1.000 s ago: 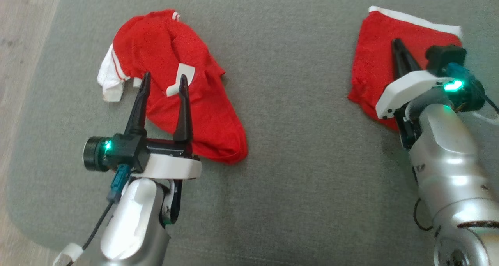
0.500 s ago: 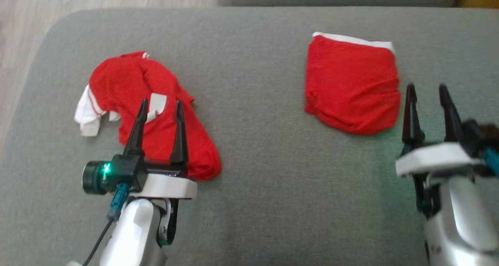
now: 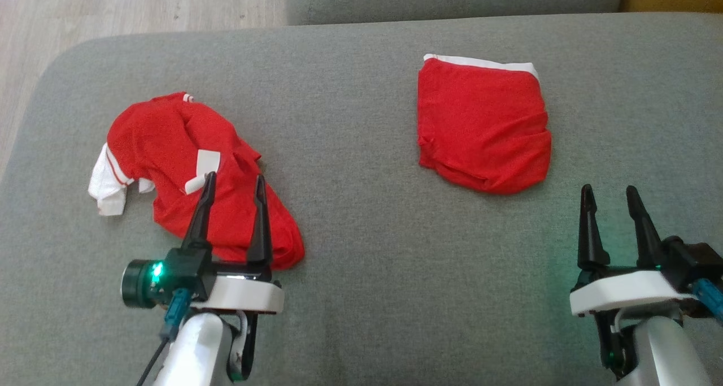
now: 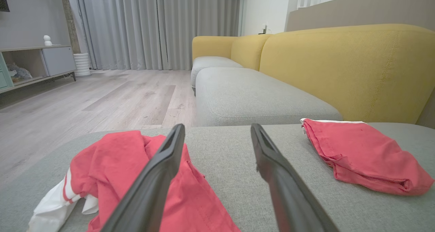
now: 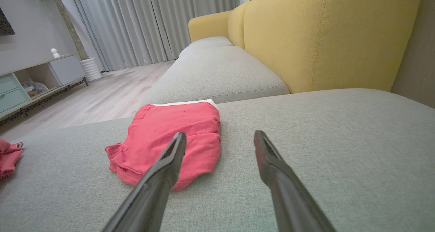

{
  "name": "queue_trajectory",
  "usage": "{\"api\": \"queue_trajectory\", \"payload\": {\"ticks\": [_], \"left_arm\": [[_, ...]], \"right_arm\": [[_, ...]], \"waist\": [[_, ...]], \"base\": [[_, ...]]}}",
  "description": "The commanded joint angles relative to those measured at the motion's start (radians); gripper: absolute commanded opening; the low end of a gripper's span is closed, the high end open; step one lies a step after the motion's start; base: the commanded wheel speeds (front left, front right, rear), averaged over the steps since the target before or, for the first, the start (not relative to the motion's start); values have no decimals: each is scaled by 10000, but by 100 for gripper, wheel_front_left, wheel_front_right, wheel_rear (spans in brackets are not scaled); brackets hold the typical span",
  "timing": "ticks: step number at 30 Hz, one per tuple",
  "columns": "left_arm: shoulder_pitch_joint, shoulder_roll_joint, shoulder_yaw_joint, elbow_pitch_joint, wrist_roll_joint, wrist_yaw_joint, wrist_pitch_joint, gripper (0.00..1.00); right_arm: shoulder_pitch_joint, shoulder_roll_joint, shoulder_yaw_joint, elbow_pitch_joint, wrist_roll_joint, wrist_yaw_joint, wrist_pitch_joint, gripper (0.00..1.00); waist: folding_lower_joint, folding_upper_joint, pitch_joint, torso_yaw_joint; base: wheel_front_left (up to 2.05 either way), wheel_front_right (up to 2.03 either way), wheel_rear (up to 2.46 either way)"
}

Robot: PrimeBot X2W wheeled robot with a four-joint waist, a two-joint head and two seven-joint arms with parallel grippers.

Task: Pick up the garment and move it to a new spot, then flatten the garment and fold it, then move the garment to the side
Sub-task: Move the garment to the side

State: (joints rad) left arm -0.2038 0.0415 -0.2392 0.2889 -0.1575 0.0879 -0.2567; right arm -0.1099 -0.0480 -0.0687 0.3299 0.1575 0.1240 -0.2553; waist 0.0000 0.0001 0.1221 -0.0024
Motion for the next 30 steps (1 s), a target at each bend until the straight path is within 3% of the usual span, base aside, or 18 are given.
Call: {"api": "queue_trajectory", "payload": {"ticks": [1,8,13,19,30], "left_arm": [[-259,87,284,-291,20,5,-51,100],[-508,87,89,-342,6,-10,-51,100],[-719,87,27,-328,22,-33,-51,100],[-957,87,-180,-248,-38,-84,-51,100],[-1145,87,-359,-246,-153,12,-51,100]], "right_arm": [[-299,-22,252,-347,56,67,-64,100],[-977,-22,62,-264,-268,67,-25,100],[-2164,-22,-278,271,-271,67,688,100],[-3753,-22,-1116,1814,56,67,1854,100],[-5726,-28,-2369,5213,-1311,67,3698,100]], "waist": [[0,-1,23,26],[0,-1,479,375],[0,-1,1007,718],[0,-1,1484,1159],[0,-1,1835,1663]], "base": [[0,0,0],[0,0,0],[0,0,0],[0,0,0],[0,0,0]]}}
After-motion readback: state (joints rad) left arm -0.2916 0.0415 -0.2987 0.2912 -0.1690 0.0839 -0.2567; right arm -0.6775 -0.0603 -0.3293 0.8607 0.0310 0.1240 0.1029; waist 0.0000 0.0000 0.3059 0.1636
